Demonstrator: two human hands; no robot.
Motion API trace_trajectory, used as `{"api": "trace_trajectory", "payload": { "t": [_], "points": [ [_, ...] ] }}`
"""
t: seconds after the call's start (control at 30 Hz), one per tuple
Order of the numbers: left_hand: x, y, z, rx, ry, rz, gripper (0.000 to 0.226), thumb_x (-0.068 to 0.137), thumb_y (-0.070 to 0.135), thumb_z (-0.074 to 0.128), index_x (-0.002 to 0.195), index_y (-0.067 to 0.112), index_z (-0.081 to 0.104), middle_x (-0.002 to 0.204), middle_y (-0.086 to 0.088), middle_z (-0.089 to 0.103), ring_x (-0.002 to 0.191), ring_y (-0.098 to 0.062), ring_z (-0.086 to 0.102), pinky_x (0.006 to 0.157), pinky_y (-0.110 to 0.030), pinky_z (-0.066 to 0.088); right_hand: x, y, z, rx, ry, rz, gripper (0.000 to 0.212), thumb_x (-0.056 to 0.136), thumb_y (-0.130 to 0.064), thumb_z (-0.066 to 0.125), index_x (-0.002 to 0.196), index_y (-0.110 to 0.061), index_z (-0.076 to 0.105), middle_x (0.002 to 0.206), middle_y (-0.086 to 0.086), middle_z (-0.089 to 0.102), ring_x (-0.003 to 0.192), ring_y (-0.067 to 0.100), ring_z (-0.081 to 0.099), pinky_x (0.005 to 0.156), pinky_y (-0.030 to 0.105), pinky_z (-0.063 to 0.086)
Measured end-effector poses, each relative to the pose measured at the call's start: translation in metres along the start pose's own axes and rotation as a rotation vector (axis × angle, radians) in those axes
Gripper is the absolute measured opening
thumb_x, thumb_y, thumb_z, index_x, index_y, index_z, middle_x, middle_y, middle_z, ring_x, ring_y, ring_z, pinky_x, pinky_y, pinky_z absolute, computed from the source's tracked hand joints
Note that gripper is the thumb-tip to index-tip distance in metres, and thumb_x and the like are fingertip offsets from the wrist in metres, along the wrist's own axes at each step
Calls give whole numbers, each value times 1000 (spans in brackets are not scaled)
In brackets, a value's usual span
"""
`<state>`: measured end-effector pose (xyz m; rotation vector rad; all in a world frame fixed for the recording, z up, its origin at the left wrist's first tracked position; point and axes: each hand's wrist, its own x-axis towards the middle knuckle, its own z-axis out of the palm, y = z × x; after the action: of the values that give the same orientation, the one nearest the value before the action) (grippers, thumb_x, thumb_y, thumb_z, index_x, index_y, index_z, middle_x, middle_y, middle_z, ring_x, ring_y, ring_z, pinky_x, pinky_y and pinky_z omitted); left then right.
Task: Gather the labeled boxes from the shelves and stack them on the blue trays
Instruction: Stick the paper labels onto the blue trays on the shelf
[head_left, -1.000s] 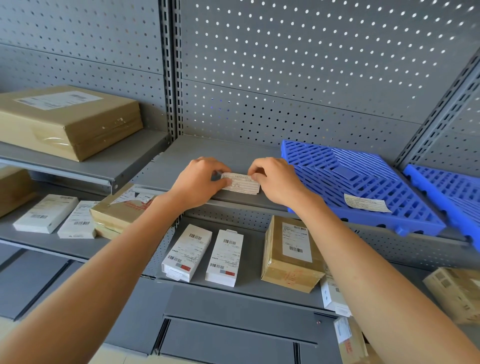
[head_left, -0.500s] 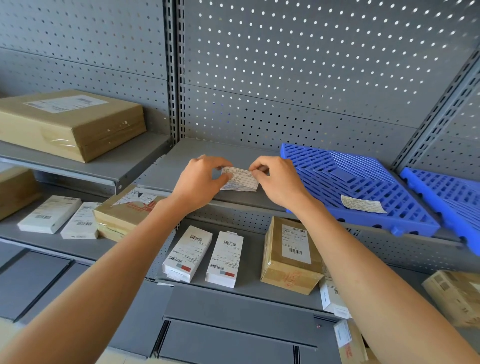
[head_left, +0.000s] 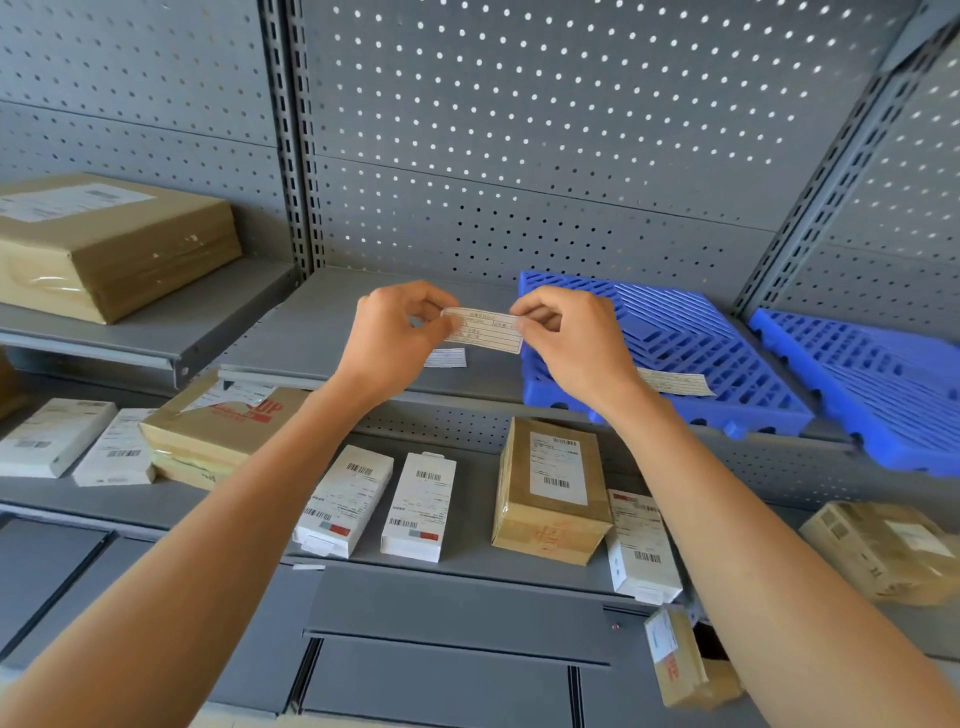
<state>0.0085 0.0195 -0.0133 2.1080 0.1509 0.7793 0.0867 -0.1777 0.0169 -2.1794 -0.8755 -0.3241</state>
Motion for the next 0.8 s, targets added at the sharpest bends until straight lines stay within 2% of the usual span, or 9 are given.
{"api": "trace_trajectory", "payload": {
  "t": [0.1,0.23,0.33,0.5,0.67,0.73,0.8],
  "points": [
    [0,20,14,-14,-16,16,8,94,24,69,95,20,77,88,7,74,66,7,59,63,-8,42,-9,11,-22,-12,35,4,11,94,-15,67,99,-20,75,89,-10,72,82,3,67,78,25,57],
    [-6,54,44,-20,-59,65,8,93,16,71,94,15,79,88,7,73,54,10,54,54,-6,39,-26,34,-60,-7,101,26,11,94,-15,67,98,-20,75,87,-11,72,75,1,65,73,25,56],
    [-11,85,74,-18,-77,127,5,90,14,74,91,15,79,81,14,71,58,11,56,58,-5,40,-45,57,-94,-13,133,50,11,94,-15,67,98,-19,76,86,-11,71,76,1,64,72,22,54],
    [-27,136,137,-11,-145,176,4,89,19,76,91,22,76,79,14,72,63,12,60,63,-6,40,-83,103,-158,-54,155,105,9,94,-17,67,97,-19,75,84,-12,70,78,3,65,74,22,54],
    [-48,183,202,1,-193,213,7,91,17,74,95,14,79,83,4,75,57,16,54,60,-1,36,-123,149,-220,-71,187,157,8,92,-17,69,95,-18,77,85,-10,72,79,0,64,79,24,54],
    [-55,200,226,5,-208,226,8,91,16,73,96,14,79,84,3,75,54,17,52,61,-3,36,-139,165,-241,-67,198,174,8,92,-15,70,94,-17,77,84,-10,72,78,-1,64,79,23,54],
    [-61,214,249,4,-226,227,8,92,18,73,96,15,79,84,6,75,55,17,52,69,-9,36,-153,180,-260,-63,204,186,8,92,-14,69,94,-16,76,83,-11,71,78,-2,64,76,20,53]
  ]
}}
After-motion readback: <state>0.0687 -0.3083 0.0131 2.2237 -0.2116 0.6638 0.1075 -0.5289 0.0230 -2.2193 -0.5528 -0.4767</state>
